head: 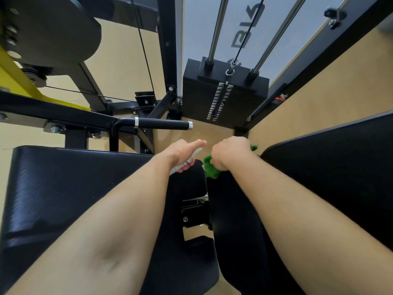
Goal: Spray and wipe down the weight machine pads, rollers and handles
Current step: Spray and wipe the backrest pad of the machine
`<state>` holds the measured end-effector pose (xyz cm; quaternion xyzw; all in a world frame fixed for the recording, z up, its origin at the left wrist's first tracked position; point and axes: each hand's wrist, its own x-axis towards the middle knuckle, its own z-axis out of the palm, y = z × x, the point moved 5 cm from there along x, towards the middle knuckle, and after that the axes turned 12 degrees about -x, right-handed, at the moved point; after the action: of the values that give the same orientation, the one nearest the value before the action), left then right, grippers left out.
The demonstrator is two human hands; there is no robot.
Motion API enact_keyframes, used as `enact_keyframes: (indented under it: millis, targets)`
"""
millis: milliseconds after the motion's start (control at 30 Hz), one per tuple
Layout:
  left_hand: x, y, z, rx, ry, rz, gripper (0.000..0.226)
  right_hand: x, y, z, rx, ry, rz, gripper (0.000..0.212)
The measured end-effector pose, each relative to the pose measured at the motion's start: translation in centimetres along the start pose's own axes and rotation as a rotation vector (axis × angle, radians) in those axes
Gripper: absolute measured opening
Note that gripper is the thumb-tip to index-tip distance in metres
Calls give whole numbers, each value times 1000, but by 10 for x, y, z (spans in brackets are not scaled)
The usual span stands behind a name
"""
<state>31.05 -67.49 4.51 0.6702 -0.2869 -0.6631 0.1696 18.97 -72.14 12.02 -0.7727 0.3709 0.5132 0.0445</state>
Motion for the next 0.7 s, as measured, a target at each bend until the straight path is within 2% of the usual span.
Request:
enact_keyframes:
  millis: [100,200,333,467,600,700]
  targets:
    - [0,2,-8,-108,115,60,67,12,-41,11,-161,99,-8,32]
    - [-4,7,-11,-145,155,94,67,15,-56,14,-255,125,-42,32]
    - [-14,5,-4,-206,153,109,67,-14,-18,-2,-178,113,-62,34]
    - [-26,-8,10,-383,225,106,68,-41,31,-13,-135,-29,-1,49]
    - [-32,-24,25,-442,359,140,71,-23,-15,0,-246,77,37,29]
    - [-37,-37,27,-435,481,160,70,0,-59,15,-287,165,5,23]
